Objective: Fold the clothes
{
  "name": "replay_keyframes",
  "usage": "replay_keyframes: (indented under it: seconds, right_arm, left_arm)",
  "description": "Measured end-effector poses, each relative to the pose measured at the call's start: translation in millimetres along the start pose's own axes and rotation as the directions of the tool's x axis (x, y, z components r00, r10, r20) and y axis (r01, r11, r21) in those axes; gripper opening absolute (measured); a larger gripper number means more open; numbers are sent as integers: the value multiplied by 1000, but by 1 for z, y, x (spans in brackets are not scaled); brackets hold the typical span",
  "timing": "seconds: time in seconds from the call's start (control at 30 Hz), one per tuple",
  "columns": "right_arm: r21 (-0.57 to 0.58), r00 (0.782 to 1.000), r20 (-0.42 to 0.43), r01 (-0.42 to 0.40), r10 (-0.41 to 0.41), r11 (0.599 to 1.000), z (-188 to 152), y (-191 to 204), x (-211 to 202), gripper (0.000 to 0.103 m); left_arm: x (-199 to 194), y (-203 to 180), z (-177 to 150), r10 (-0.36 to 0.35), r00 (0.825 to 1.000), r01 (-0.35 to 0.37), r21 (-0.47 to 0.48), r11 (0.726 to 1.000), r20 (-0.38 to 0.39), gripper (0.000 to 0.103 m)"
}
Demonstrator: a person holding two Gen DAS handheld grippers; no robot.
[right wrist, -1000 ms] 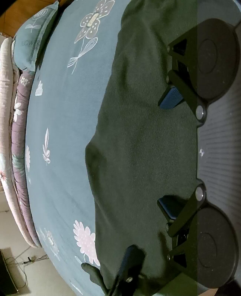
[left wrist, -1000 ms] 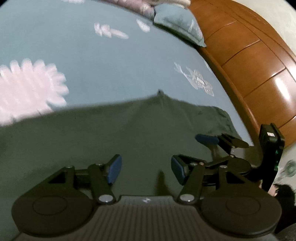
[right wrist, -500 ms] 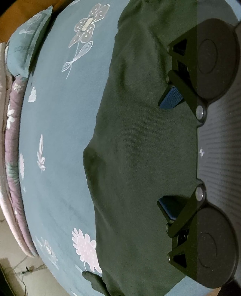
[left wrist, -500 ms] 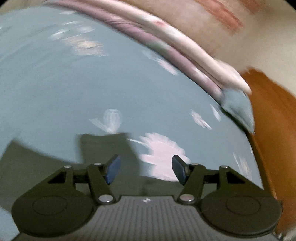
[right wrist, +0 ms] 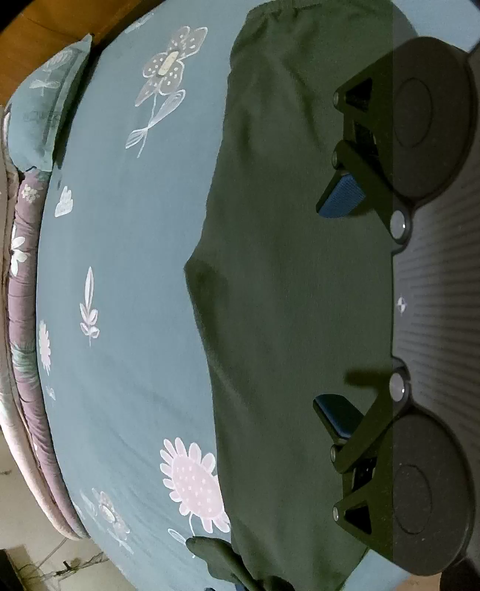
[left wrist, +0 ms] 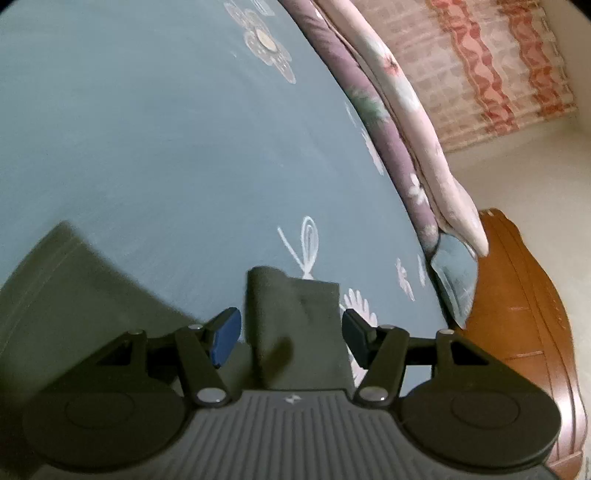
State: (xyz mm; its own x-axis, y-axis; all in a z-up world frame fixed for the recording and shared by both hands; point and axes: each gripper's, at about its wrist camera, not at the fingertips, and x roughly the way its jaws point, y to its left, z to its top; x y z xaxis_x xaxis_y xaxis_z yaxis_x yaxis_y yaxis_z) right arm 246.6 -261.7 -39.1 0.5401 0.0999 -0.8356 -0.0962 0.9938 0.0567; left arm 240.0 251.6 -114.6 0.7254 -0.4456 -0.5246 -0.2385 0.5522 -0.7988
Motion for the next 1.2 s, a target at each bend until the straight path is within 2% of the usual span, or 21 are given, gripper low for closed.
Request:
replay_keyframes:
  seconds: [0.17,0.37,0.53,0.6,0.7,0.77,0.87,0.97,1.07,1.2]
  right_arm:
    - [11,999,8,32,-32,999,2,17,-4,103]
    - [16,999,9,46,-47,999,3,31,-5,103]
    - [24,999,10,49,-49,999,3,36,-5,103]
    - [26,999,7,46,-46,999,4,38,-3,103]
    - [19,999,1,48,-48,999,4,42,-2,103]
    - [17,999,4,48,-48,999,2,43,-5,103]
    - [28,999,-4,50,-50,998,-3,41,-7,103]
    - [48,996,-24,82,-81,995,-9,37,-5,103]
    - [59,997,-23,80,-79,995,-11,34,-7,103]
    - [35,997,-17,72,-72,997,-9,35,-8,103]
  left_arm:
    - [14,0,14,-57,997,58,31,998,-44,61]
    - [6,5,2,-112,987,121,79,989,-117,62]
    - [30,-3,19,-134,975,157,119,980,-179,61]
    - [42,-6,22,-150,969,179,139,974,-197,56]
    - [47,-1,22,-148,964,177,119,977,-221,36]
    - [49,9,22,-140,961,168,99,981,-240,7]
    - [56,18,25,-133,953,160,78,984,-272,8]
    - [54,7,22,-89,961,123,117,985,-263,7]
    - [42,-9,16,-51,975,88,167,982,-215,2]
    - [9,-28,11,-57,991,81,212,974,-118,1]
